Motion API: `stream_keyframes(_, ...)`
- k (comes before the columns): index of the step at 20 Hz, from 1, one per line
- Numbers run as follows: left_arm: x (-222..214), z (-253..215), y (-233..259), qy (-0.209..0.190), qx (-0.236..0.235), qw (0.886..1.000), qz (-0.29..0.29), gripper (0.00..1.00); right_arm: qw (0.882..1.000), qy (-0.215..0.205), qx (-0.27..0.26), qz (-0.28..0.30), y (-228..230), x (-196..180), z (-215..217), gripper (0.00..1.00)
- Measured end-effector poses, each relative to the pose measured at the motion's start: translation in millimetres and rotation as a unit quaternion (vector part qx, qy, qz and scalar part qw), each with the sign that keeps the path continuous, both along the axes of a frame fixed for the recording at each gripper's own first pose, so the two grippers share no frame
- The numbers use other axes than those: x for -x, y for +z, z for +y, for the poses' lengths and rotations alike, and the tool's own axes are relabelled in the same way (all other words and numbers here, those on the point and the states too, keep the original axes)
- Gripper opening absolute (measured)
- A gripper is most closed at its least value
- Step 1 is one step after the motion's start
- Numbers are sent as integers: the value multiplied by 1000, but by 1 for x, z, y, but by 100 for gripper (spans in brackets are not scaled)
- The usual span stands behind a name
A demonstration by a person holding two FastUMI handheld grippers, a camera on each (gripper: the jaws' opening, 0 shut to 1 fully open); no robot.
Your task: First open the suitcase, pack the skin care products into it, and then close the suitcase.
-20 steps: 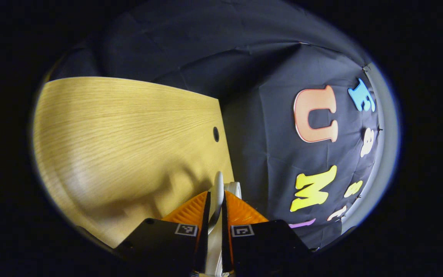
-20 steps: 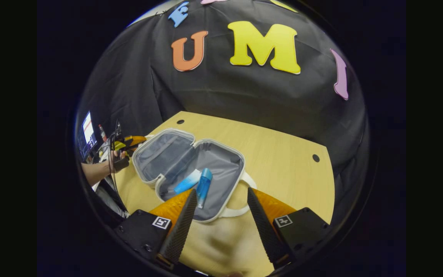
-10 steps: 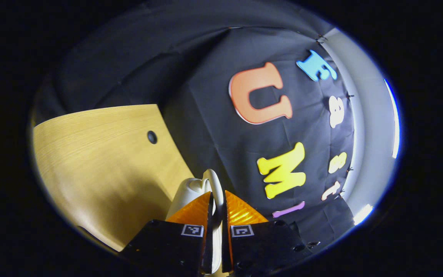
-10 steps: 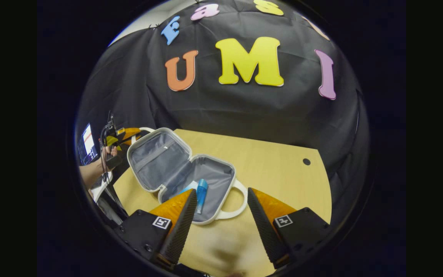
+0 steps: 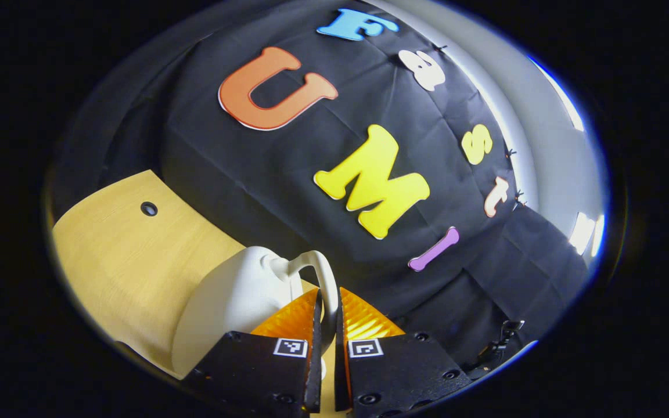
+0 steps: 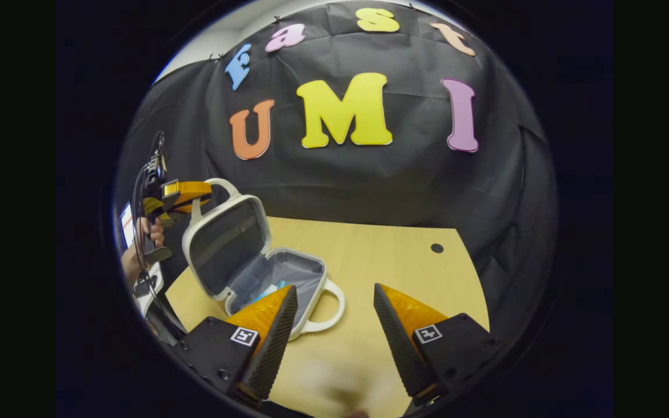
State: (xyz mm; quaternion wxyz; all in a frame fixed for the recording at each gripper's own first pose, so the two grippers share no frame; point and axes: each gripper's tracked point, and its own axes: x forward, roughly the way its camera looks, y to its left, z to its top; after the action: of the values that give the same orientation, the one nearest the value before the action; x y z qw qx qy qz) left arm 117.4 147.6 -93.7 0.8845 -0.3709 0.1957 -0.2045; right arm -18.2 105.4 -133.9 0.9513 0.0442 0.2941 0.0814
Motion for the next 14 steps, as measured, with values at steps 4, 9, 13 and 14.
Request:
stream_keyframes(4, 9, -56, -15, -29, -55, 998, 1, 12, 1000, -15, 4, 0, 1, 7, -23, 79)
stream_keyframes(9, 22, -106, -38, -64, -143, 988, -6, 12, 999, -41, 9, -4, 1, 15, -55, 79)
stream_keyframes(13, 31, -142, -74, -96, -198, 975, 11, 12, 998, -62, 12, -1, 1, 22, -78, 77)
stream_keyframes(14, 31, -154, -86, -105, -209, 972, 16, 12, 998, -66, 15, -1, 1, 24, -84, 77)
